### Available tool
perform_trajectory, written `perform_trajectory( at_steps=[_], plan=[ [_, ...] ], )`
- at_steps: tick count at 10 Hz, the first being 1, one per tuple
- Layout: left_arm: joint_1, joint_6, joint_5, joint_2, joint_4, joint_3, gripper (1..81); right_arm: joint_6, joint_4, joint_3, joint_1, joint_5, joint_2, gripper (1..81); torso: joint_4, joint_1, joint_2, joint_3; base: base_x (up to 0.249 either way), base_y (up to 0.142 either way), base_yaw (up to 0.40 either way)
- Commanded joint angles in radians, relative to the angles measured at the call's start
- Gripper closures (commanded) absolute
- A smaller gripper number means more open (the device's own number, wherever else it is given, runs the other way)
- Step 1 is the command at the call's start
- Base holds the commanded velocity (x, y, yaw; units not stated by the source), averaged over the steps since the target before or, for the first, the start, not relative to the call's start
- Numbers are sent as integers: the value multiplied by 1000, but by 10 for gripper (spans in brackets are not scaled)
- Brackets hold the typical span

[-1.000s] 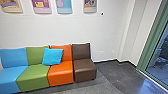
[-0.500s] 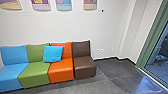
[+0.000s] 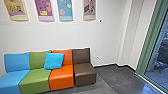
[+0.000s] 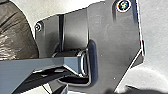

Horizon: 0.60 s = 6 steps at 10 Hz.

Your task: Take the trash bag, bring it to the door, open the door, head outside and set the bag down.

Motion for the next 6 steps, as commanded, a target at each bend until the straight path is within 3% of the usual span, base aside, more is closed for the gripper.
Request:
perform_trajectory(
  at_steps=[1, 3, 4, 6],
  plan=[
    [-56, 3, 86, -11, -14, 1, 811, -3, -2, 5, 51, -66, -19, 10, 0, -60, 94, -6, 0, 0, 0],
    [-56, 3, 86, -6, -14, 1, 811, -3, -4, 1, 51, -66, -15, 10, 0, -95, 144, 30, 0, 0, 0],
    [-56, 3, 84, -6, -14, 1, 811, -3, -5, -2, 51, -66, -12, 10, 0, -48, 73, 38, 0, 0, 0],
    [-56, 1, 83, 3, -14, -1, 811, -3, -5, -15, 51, -66, -2, 10, 0, -71, 101, 44, 0, 0, 0]
  ],
)
